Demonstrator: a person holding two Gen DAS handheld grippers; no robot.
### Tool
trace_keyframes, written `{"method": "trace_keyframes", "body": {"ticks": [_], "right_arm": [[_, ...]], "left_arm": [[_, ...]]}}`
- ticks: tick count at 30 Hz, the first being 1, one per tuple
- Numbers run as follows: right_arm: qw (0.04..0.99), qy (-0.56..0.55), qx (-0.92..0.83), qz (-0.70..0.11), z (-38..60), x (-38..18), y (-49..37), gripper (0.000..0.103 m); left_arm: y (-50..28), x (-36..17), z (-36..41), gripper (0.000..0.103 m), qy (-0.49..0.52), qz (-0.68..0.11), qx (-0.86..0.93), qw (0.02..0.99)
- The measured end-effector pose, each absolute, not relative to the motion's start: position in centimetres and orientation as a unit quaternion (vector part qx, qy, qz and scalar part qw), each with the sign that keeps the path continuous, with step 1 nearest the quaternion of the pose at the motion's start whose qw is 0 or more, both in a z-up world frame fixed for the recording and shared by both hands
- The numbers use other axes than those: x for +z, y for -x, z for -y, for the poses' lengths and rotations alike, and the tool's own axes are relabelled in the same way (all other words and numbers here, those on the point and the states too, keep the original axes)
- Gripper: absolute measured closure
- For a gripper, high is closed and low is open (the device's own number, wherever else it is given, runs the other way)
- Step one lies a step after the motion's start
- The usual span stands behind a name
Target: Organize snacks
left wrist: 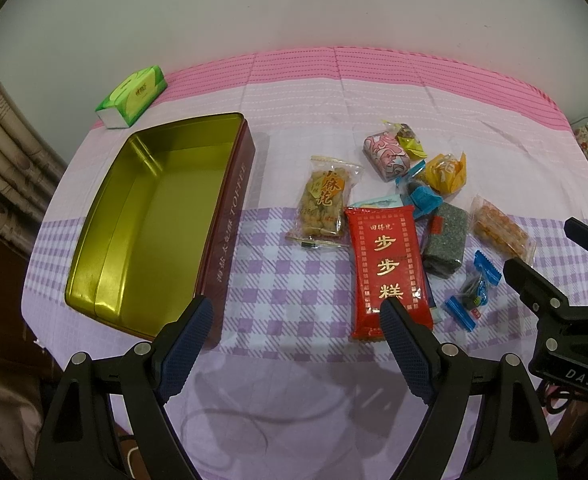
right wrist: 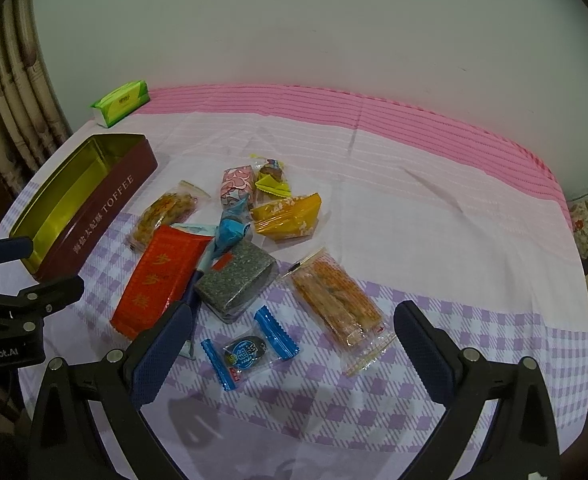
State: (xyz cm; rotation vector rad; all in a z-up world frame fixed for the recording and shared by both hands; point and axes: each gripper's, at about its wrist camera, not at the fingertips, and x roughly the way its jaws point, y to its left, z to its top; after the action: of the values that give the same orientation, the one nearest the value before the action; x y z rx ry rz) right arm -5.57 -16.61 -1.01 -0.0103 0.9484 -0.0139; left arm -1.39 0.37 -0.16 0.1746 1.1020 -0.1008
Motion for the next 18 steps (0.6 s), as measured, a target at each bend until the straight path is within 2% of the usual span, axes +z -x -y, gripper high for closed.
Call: {"method": "trace_keyframes", "body": {"ticks": [18], "right_arm": [[0.886, 0.008, 0.006, -0.463, 17.07, -1.43, 5.12, 0.002]], "left_arm": [[1.29, -0.58, -0.2, 0.018, -0.083, -0.526, -0.048, 0.845]]}}
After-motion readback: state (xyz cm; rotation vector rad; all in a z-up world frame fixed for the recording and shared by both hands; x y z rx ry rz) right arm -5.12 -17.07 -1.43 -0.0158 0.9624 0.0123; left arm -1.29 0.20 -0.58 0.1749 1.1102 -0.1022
